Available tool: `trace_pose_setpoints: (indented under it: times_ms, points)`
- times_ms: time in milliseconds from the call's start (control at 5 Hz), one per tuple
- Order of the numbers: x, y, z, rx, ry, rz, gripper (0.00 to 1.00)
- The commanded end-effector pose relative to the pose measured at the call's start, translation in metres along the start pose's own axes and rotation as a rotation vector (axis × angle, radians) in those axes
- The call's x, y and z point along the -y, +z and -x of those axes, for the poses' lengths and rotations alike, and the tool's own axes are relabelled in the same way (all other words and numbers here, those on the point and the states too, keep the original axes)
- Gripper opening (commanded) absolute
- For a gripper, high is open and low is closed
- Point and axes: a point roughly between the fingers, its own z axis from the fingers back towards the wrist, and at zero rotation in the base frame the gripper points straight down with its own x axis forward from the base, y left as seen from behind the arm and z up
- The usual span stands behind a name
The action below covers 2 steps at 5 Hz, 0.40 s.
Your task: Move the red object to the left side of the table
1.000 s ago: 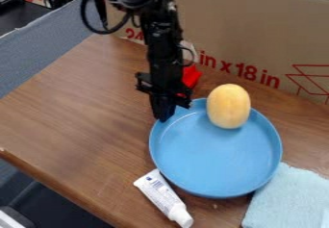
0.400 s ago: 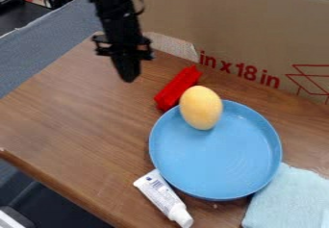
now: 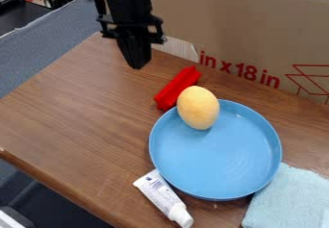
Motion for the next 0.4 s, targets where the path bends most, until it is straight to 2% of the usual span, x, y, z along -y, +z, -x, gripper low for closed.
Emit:
trace_pose_setpoints:
  times_ms: [0, 200]
  points:
    - [0.004, -0.002, 0.004, 0.048, -0.032, -0.038, 1.0]
    - [-0.002, -0.015, 0.013, 0.047, -0.05, -0.065, 1.0]
